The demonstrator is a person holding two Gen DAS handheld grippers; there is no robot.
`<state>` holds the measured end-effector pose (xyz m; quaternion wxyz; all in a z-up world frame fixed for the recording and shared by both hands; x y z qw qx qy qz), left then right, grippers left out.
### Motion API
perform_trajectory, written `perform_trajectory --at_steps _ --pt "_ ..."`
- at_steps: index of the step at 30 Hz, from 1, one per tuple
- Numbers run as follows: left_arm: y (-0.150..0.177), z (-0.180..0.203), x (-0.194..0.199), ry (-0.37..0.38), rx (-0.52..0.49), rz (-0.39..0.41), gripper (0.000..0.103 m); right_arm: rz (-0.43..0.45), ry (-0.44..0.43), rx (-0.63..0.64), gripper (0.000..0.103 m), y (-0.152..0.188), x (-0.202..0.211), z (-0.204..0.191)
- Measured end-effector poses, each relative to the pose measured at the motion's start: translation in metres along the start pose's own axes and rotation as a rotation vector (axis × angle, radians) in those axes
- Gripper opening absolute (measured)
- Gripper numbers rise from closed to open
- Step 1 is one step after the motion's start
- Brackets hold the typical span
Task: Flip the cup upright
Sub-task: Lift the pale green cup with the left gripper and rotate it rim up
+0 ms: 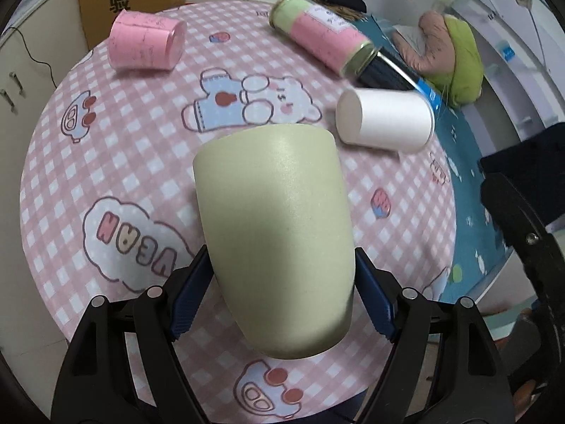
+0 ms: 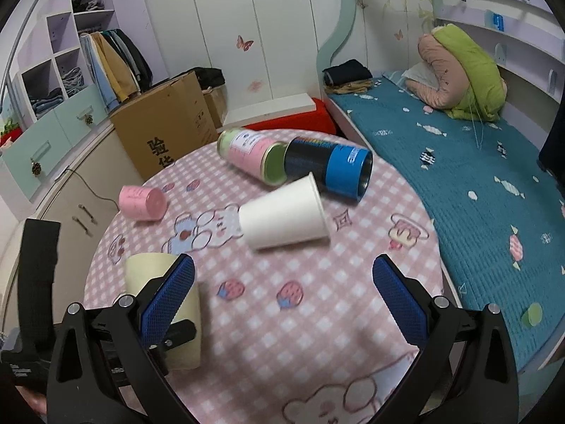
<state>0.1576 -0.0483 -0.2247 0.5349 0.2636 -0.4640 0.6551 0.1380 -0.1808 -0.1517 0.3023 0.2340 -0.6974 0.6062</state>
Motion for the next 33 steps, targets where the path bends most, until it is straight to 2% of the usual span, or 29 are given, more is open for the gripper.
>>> perform_trajectory --at_steps 7,17,21,27,29,33 --pt "0.006 0.007 0.001 -0.001 -0.073 -0.044 0.079 -0.022 -0.006 0.009 0.097 0.009 0.007 -0.011" --pt "0.005 0.003 0.002 0.016 -0.083 -0.053 0.082 -0.056 -0.003 0.027 0.097 0.011 0.0 -0.024" --pt "0.006 0.001 0.015 0.045 -0.08 -0.023 0.09 -0.056 0.0 0.035 0.097 0.01 0.001 -0.029" --pt "0.013 -0.012 0.042 0.052 -0.06 0.034 0.091 -0.07 -0.023 0.064 0.097 0.009 0.003 -0.047" --pt "0.016 -0.019 0.055 0.037 -0.049 0.074 0.091 -0.084 -0.031 0.082 0.097 0.008 0.002 -0.055" --pt "0.021 -0.042 0.082 -0.079 -0.026 0.177 0.092 -0.133 -0.066 0.114 0.097 0.01 -0.004 -0.074"
Point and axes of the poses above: each gripper's, at about its wrist camera, not at the fingertips, and x roughly against the way its jaws point, z to its right, y to its underside, the point moved 4 cm from there along -x, roughly the way its jaws point, and after that the axes turned 10 degrees about y, right-handed, at the moved point
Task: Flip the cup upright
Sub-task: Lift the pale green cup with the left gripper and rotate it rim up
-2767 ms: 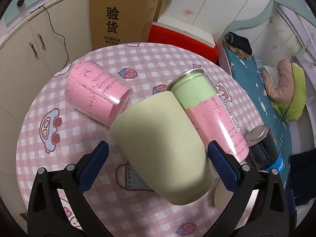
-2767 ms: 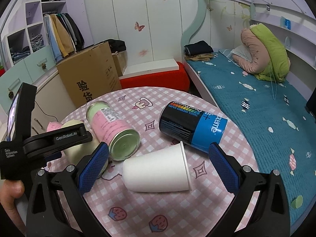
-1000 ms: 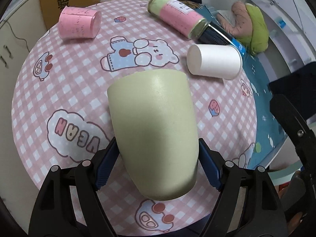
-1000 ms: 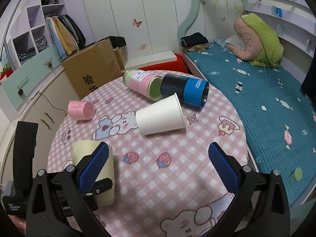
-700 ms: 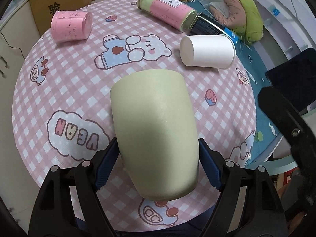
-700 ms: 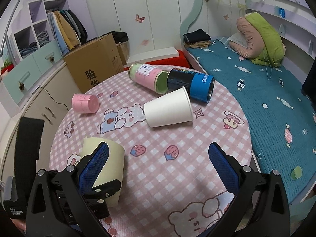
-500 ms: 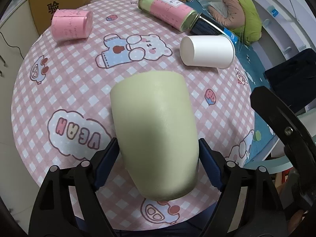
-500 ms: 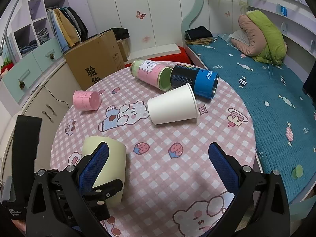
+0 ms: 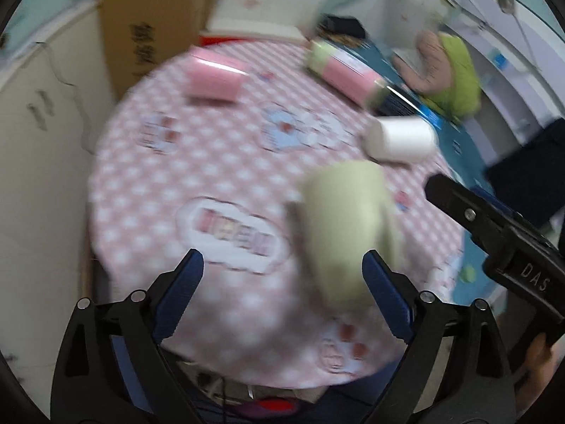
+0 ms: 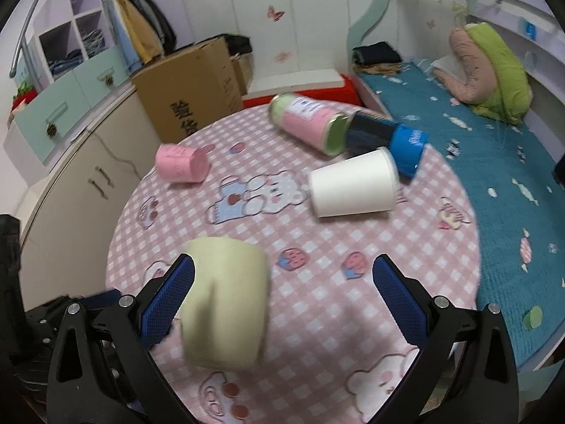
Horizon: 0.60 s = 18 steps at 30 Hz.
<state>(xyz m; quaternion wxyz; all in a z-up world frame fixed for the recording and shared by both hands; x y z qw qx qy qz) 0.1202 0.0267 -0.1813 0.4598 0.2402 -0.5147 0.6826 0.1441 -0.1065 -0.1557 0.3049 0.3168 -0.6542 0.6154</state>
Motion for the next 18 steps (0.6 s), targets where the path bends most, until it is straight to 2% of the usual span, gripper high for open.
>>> perform_trajectory --at_steps 4,8,14,17,18 --pt "-0.004 -0.023 0.017 -0.122 0.028 0.088 0.092 -0.097 -0.055 0.033 0.097 0.002 -0.018 -0.024" --pt "-0.004 -0.043 0.024 -0.176 0.043 0.117 0.092 -0.193 -0.085 0.041 0.097 0.008 -0.038 -0.042" --pt "-0.004 -0.063 0.02 -0.149 0.065 0.101 0.092 -0.362 -0.128 0.005 0.097 0.016 -0.071 -0.05" --pt "-0.005 -0.068 0.016 -0.135 0.07 0.093 0.092 -0.404 -0.136 0.007 0.096 0.019 -0.079 -0.053" --pt "-0.005 -0.068 0.015 -0.131 0.07 0.09 0.092 -0.407 -0.14 0.012 0.092 0.019 -0.08 -0.054"
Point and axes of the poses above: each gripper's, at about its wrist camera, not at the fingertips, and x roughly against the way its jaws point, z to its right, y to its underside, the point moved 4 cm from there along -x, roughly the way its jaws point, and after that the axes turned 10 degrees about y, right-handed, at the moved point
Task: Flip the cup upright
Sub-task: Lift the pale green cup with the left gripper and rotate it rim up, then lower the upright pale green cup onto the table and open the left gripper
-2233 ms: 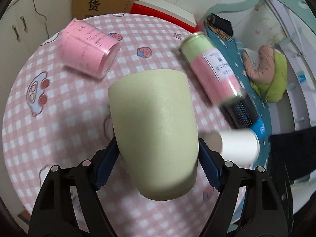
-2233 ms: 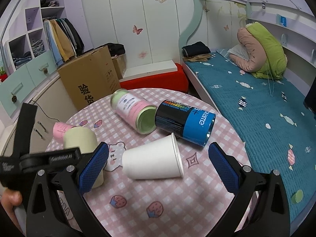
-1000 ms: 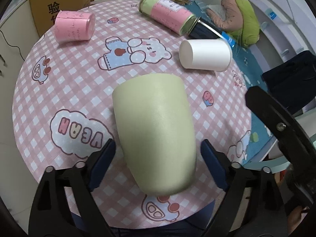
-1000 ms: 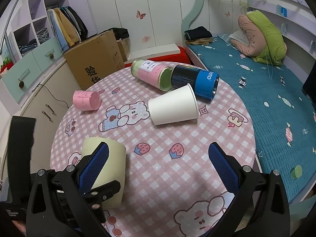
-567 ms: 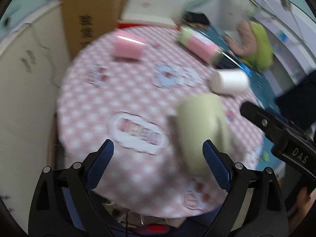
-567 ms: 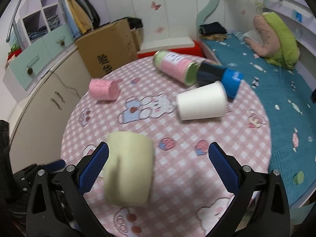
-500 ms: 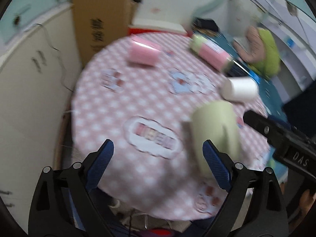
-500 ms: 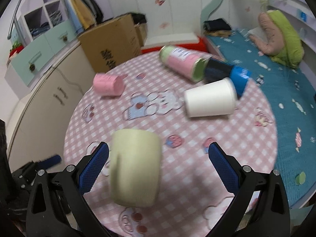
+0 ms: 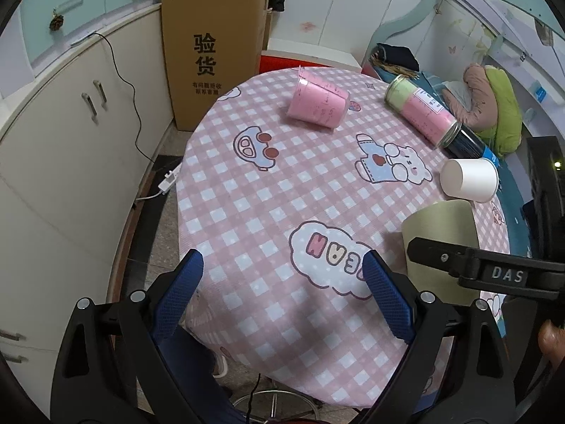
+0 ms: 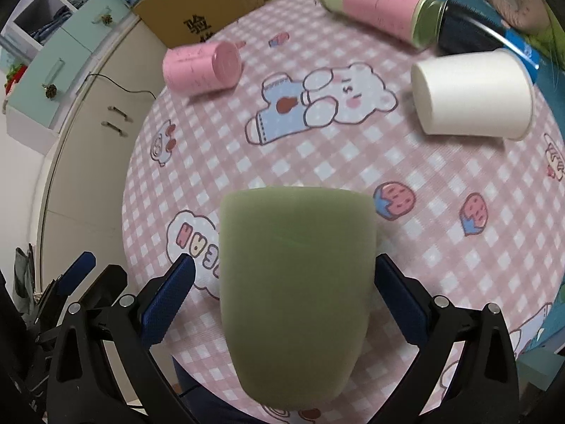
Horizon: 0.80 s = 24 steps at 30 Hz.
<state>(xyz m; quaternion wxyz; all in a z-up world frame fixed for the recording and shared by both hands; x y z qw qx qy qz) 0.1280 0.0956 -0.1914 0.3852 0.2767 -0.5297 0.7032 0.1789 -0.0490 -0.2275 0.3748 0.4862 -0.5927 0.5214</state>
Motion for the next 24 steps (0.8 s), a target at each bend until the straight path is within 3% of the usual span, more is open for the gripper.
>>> perform_trajectory --at_steps 3,14,24 --pt "-0.001 0.0 -0.003 0.016 0.001 -0.006 0.092 -0.006 0.012 0.016 0.077 -0.002 0.0 0.001" --pt "0.004 0.01 -0.008 0.097 -0.007 -0.043 0.092 -0.009 -0.069 -0.005 0.077 -0.005 0.0 0.011" --pt "0.011 0.031 -0.01 0.148 -0.04 -0.054 0.092 0.222 -0.085 0.009 0.076 -0.015 0.031 0.007"
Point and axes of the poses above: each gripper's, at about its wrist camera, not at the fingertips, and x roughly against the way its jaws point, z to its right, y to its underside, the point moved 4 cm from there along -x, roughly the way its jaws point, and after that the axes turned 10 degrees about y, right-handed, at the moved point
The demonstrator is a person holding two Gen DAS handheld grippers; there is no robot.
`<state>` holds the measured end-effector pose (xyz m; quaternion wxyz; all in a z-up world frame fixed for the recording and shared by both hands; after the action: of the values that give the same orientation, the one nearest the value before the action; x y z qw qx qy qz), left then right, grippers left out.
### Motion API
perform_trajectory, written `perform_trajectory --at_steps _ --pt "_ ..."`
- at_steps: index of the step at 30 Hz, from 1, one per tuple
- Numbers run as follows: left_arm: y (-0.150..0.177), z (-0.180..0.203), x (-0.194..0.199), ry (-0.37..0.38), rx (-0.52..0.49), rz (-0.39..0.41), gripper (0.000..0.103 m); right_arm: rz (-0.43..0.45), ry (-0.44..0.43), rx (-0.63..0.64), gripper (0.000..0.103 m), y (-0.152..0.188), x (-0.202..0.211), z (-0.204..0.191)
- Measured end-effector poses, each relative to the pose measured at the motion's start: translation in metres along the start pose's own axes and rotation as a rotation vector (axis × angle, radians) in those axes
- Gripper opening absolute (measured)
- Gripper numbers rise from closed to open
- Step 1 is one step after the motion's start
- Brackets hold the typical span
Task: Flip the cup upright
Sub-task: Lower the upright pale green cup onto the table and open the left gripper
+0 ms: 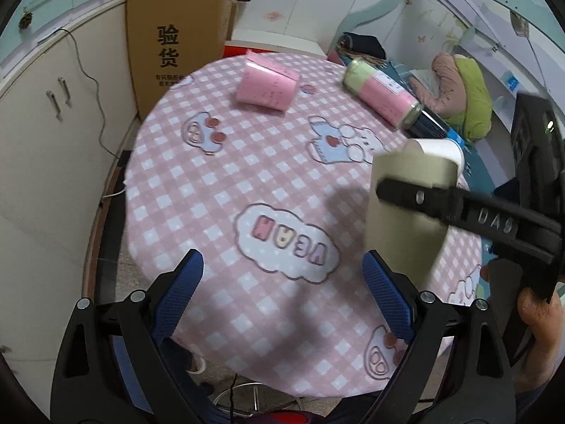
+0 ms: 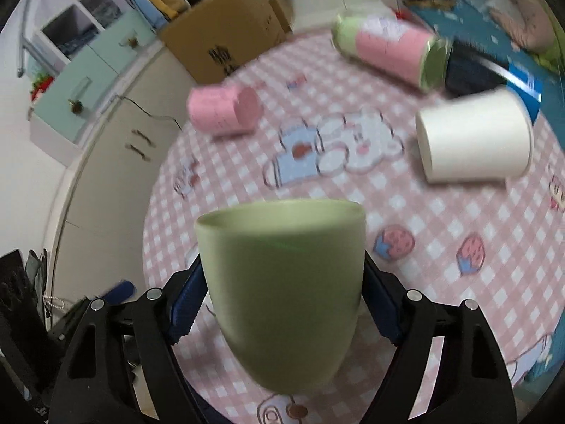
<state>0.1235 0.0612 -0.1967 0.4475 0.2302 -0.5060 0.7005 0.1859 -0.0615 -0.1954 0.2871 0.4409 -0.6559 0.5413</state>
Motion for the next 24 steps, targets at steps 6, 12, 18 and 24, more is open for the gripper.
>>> perform_trajectory --at_steps 6,12,18,24 --pt "-0.002 -0.005 -0.004 -0.019 0.028 0.012 0.092 0.184 0.034 0.055 0.076 -0.002 0.012 -0.003" --pt "-0.009 -0.014 -0.009 -0.079 0.04 0.033 0.092 0.241 0.082 0.116 0.076 0.011 0.016 -0.006" --pt "-0.007 -0.011 -0.013 -0.091 0.026 0.025 0.092 0.282 0.12 0.116 0.076 0.021 0.018 0.002" --pt "-0.007 -0.008 -0.014 -0.134 -0.004 0.029 0.092 0.262 0.134 0.107 0.076 0.023 0.016 0.003"
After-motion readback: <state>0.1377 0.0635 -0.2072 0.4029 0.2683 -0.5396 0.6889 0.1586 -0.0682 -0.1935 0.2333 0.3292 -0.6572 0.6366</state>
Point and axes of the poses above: each gripper's, at about its wrist camera, not at the fingertips, and x roughly against the way its jaws point, z to its right, y to its underside, the point moved 4 cm from there along -x, roughly the way its jaws point, and after that the axes turned 10 degrees about y, right-handed, at the moved point
